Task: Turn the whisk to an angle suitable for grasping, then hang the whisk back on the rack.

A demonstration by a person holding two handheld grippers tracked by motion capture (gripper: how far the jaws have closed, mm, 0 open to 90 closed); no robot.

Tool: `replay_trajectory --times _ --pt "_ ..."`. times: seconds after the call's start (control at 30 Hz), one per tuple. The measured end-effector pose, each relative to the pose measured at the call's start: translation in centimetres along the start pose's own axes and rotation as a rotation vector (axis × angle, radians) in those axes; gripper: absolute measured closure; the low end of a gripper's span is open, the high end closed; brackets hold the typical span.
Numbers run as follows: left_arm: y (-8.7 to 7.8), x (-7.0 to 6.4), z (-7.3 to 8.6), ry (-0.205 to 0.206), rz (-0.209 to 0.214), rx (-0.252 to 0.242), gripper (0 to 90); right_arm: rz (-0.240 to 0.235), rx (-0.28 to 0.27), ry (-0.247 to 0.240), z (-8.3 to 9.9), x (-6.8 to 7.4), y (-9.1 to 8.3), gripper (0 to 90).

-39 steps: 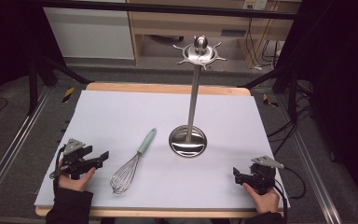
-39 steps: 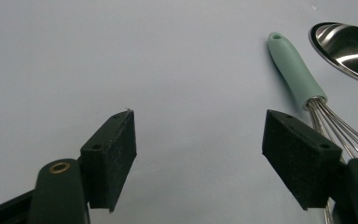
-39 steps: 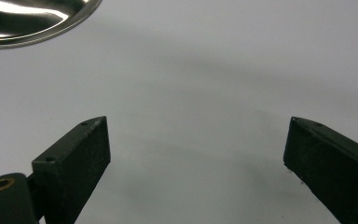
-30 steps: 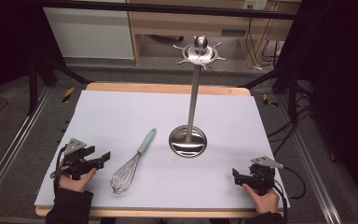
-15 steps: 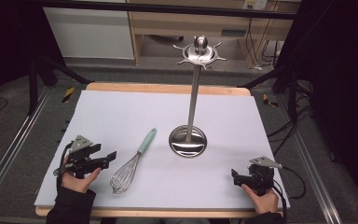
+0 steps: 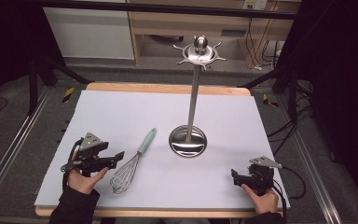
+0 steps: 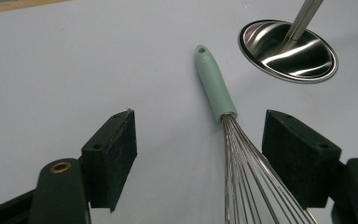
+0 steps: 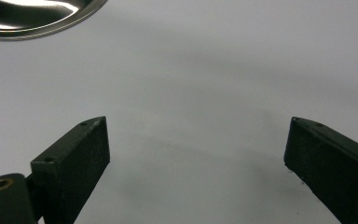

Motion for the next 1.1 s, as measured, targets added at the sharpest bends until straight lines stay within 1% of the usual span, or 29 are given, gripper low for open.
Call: replay_trajectory --times 0.13,0.17,0.37,0.47,0.5,0.57,0.7,0.83,1.03,1.1 --pt "0.1 -0.5 -0.2 0.011 0.010 0.004 25.8 -0.003 0.002 0.003 0.0 0.0 0.0 7.3" --pt "0.2 -0.6 -0.3 0.020 0.011 0.006 25.8 -0.005 0.002 0.004 0.0 0.0 0.0 7.3" --pt "0.5 -0.8 -0.7 0.026 0.017 0.011 26.3 -0.003 -0.002 0.009 -0.1 0.0 -0.1 7.3" --pt "1.0 -1.0 -0.9 0.038 0.022 0.024 26.2 -0.002 -0.002 0.011 -0.1 0.0 -0.1 7.3" --pt "1.2 -1.3 -1.0 0.051 0.025 0.041 26.1 -0.005 -0.001 0.007 0.0 0.0 -0.1 7.3" --pt "1.3 -1.4 -1.0 0.052 0.028 0.042 25.9 -0.005 -0.001 0.007 0.0 0.0 -0.1 7.3" --pt "1.9 -1.9 -1.2 0.072 0.036 0.072 25.0 -0.007 -0.004 0.009 -0.1 0.1 -0.1 7.3" --pt "2.2 -2.2 -1.6 0.084 0.038 0.083 24.3 -0.008 -0.003 0.007 -0.1 0.0 -0.1 7.3" --pt "2.6 -2.6 -2.1 0.088 0.040 0.089 24.0 -0.007 -0.001 0.005 0.0 0.0 0.0 7.3" --pt "2.8 -2.9 -2.5 0.101 0.044 0.100 23.7 -0.010 -0.002 0.004 0.0 0.0 0.0 7.3"
Point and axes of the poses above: each handheld gripper's, and its own axes: y roughly forward along the jaws, z roughly out of its underside, x roughly to its left, the point moved 7 cm from there along y, roughly forward along the jaws, and after that the axes turned 13 degrees about -x, right-handed, at the moved point
